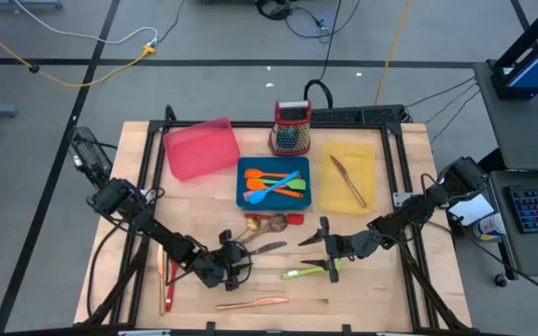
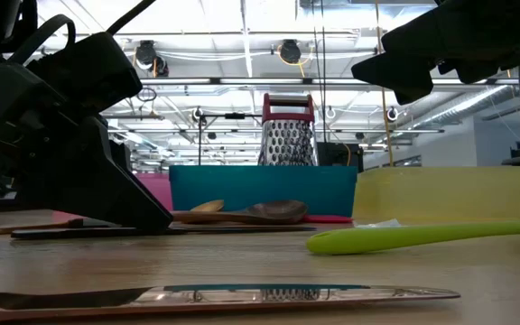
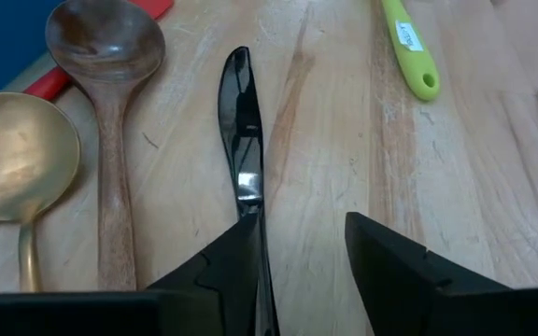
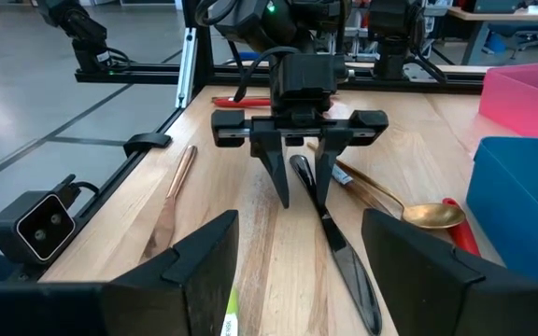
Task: Pick & Place Kitchen Items
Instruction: Put the black table knife into the yellow bin
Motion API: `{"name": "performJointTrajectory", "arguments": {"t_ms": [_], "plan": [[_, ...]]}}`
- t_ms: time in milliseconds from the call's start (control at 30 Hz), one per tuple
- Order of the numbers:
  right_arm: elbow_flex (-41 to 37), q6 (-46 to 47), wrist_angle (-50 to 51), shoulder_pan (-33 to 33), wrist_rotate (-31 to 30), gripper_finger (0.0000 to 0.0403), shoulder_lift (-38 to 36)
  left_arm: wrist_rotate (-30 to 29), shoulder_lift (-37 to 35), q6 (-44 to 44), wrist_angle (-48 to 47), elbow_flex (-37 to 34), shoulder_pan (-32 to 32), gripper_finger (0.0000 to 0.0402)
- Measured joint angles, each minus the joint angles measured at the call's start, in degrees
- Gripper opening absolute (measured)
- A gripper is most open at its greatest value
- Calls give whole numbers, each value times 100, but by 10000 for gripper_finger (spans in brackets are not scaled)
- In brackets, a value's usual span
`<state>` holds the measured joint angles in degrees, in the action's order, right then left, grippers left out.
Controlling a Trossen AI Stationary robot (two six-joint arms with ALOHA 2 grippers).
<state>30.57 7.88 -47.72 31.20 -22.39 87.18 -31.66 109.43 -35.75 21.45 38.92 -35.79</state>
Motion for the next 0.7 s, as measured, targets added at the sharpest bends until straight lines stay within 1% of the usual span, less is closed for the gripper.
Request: {"name": "performJointTrajectory", "arguments": {"t_ms": [400, 700], "plan": [[0, 0, 0, 2, 0, 222, 0, -8, 2, -33, 1, -4, 2, 161], [0, 0, 2, 2, 0, 222, 0, -123, 9, -35, -4, -9, 4, 161]]}}
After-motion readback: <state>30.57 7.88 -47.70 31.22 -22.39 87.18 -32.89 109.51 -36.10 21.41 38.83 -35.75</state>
